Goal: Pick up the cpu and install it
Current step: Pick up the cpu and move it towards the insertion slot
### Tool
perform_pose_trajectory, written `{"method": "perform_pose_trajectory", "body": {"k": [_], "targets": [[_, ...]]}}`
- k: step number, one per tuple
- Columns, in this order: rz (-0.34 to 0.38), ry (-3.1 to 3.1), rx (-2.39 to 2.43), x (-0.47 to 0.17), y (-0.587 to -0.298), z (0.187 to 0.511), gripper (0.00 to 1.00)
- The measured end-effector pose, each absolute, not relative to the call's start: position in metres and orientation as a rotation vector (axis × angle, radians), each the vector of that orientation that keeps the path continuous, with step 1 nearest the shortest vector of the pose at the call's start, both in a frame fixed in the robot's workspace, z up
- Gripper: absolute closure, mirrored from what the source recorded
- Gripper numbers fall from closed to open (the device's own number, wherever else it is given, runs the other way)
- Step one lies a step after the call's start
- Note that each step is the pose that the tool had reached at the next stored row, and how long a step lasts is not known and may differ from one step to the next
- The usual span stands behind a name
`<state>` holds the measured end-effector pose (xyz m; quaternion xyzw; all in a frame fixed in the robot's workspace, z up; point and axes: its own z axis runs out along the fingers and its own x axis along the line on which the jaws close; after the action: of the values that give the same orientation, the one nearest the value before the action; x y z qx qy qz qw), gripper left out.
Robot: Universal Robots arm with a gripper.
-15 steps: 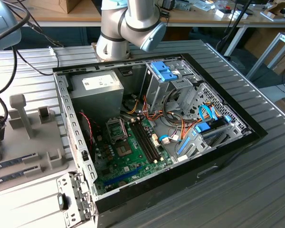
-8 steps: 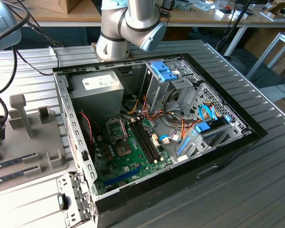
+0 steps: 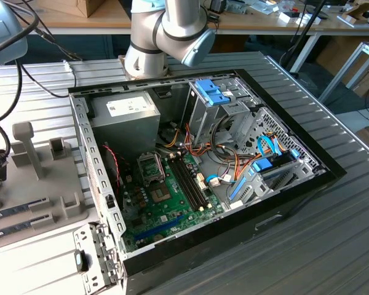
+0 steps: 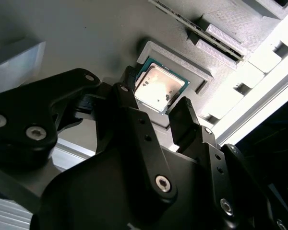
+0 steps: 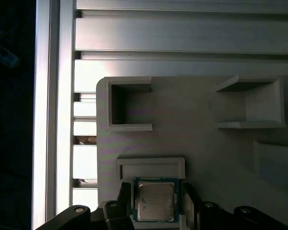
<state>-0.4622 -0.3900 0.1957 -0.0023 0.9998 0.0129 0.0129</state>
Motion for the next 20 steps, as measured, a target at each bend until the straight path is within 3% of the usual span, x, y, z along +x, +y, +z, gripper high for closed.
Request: {"method": "perform_pose_trajectory", "body": {"k": [4, 6, 7, 18, 19, 20], "targets": [[0.04, 3.116, -0.007, -0.4622, -0.3901, 0.1958, 0.47], [0.04, 3.116, -0.007, -0.4622, -0.3901, 0.196, 0.58], [0.04, 3.116, -0.007, -0.4622, -0.3901, 0.196, 0.59], [0.04, 3.115, -0.007, -0.4622, -0.39, 0.1962, 0.58], [0.04, 3.116, -0.007, -0.4622, -0.3901, 0.1963, 0.51], [0.04, 3.116, -0.007, -0.4622, -0.39, 0.1963, 0.51]]}}
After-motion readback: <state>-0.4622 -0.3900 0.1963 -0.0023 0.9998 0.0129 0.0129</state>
